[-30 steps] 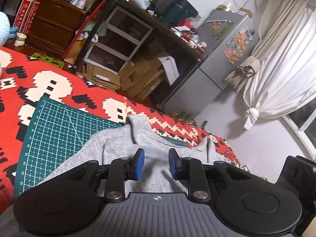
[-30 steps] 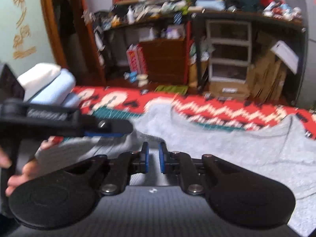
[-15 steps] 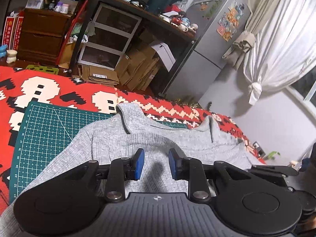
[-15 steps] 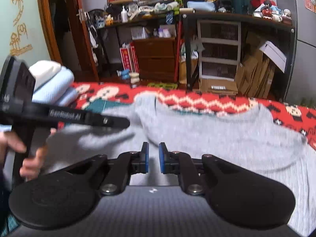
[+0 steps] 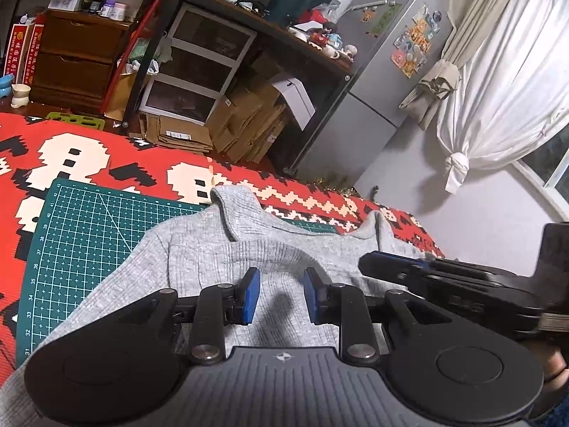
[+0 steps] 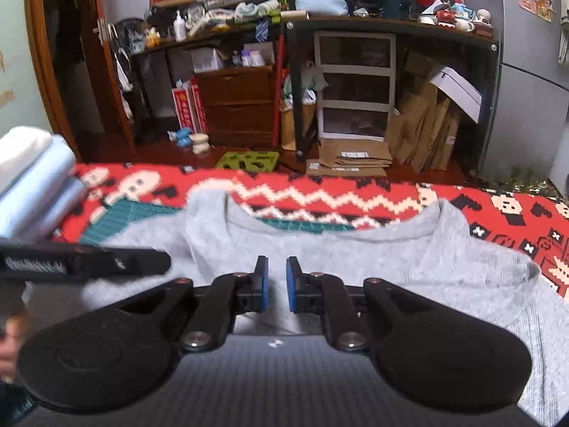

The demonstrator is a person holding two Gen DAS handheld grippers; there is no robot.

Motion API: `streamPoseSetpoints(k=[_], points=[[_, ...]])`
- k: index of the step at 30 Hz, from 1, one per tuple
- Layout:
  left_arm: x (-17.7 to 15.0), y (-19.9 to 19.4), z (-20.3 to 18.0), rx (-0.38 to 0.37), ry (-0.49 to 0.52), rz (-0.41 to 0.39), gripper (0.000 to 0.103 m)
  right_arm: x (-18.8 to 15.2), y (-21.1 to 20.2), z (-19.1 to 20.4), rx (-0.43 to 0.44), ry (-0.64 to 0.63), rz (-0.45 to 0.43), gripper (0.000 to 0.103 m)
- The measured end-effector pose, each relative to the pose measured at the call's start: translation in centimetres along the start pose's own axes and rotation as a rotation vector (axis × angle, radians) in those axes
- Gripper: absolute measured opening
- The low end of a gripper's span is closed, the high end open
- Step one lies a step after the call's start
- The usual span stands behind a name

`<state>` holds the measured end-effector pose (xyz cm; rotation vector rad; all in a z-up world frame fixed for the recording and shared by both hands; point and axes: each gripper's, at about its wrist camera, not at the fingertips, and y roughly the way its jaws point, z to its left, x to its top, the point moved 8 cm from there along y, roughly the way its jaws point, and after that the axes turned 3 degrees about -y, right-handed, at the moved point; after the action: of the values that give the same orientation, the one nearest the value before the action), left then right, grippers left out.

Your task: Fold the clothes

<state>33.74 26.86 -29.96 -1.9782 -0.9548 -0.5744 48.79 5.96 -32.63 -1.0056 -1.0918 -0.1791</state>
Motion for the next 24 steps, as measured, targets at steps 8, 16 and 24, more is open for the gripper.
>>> streamPoseSetpoints(k=[8, 16, 24], points=[[0.2, -0.2, 0.1, -0.011, -0.019, -0.011, 0.025, -1.7, -0.7, 4.4, 0.123, -0.055, 0.058, 0.013], [0.4, -0.2, 0.2, -0.02, -0.018, -0.007, 0.025, -2.1, 1.4, 2.0, -0.003, -0.005, 0.07, 0.012], [0.3, -0.1, 0.4, -0.028, -0.023, 0.003, 0.025, 0.9, 3.0, -0.1, -0.077, 0.066, 0.0, 0.013]])
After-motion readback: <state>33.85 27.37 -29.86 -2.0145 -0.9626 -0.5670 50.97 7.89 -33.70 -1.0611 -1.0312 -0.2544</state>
